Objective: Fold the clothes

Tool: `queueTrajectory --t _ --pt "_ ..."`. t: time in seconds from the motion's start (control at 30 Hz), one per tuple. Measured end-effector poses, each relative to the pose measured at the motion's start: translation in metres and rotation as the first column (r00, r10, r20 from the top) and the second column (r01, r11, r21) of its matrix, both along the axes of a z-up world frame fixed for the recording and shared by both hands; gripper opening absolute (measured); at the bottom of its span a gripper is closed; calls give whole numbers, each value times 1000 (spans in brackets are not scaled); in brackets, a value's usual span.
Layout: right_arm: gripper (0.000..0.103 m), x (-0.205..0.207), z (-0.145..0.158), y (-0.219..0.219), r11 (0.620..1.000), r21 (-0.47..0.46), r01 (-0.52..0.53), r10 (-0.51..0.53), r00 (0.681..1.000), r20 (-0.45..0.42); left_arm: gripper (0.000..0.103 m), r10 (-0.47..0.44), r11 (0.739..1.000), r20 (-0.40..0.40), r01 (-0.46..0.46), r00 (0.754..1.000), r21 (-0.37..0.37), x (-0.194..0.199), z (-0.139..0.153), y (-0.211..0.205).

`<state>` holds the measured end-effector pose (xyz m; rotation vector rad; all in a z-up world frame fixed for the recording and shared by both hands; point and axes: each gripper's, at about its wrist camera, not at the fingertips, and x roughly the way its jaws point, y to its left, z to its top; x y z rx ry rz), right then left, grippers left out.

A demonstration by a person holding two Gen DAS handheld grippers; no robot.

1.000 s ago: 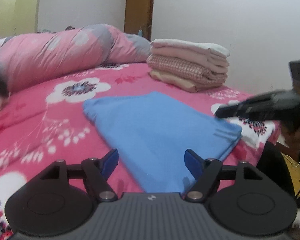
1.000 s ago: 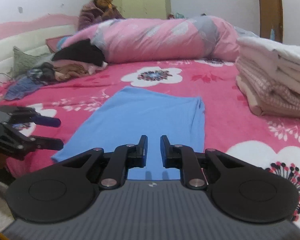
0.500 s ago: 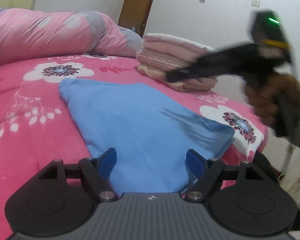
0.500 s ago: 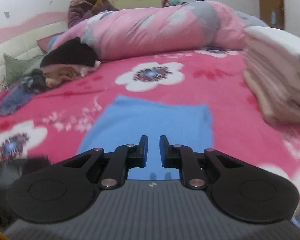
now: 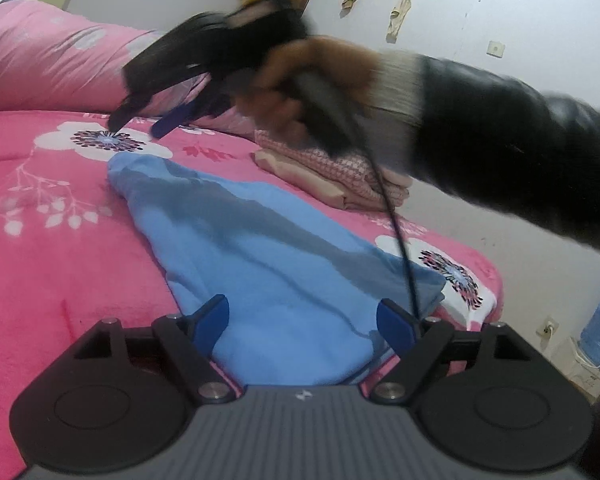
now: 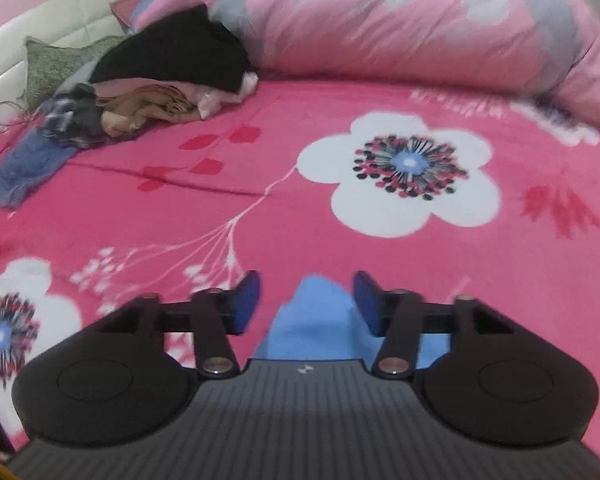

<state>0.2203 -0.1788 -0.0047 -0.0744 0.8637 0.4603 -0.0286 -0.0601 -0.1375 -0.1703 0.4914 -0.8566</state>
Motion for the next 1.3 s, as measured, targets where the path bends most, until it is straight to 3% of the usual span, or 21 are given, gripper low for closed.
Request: queueTrajectory --t 0.1,0.23,0.33,0.37,0.4,0.43,0.47,0.7,0.87,1.07,1.13,1.2,1.3 --pt "57 39 -12 1 1000 6 -4 5 991 -135 82 -5 1000 4 5 1000 -9 -1 -2 1" --pt "57 59 -28 8 998 -17 -60 53 959 -278 82 -13 999 -1 13 1000 -35 0 -4 5" --pt "57 59 -32 16 993 -43 -111 93 949 -303 82 -17 999 6 17 1000 -40 -1 -5 5" --pt "52 57 -33 19 990 -54 -127 105 947 -303 82 -18 999 9 19 1000 -39 -1 -6 5" --pt "46 55 -34 21 988 -69 -141 115 947 -300 82 -19 999 13 20 1000 -37 -2 -6 5" --pt "21 53 -35 24 984 -91 -150 118 949 -292 83 -19 999 16 20 1000 -35 -1 -6 5" --pt "9 51 -35 26 982 -116 -148 111 954 -277 83 -19 999 19 20 1000 -34 -1 -5 4" --pt "5 41 -22 10 997 -52 -60 50 984 -169 83 -21 999 22 22 1000 -43 4 -8 8" --pt "6 43 -36 10 1000 -15 -11 9 991 -132 83 -23 999 23 24 999 -42 6 -8 7" --pt "8 36 -14 -2 995 81 58 -61 998 34 83 -24 999 26 25 999 -43 4 -9 7" --pt "8 24 4 -8 994 102 34 -42 996 77 83 -24 999 28 25 999 -44 3 -9 7" --pt "8 9 18 -9 998 62 -26 20 995 93 83 -24 999 29 26 999 -46 2 -9 7" --pt "8 -13 16 -3 991 -31 -128 129 991 30 83 -24 999 32 26 999 -46 2 -9 7"
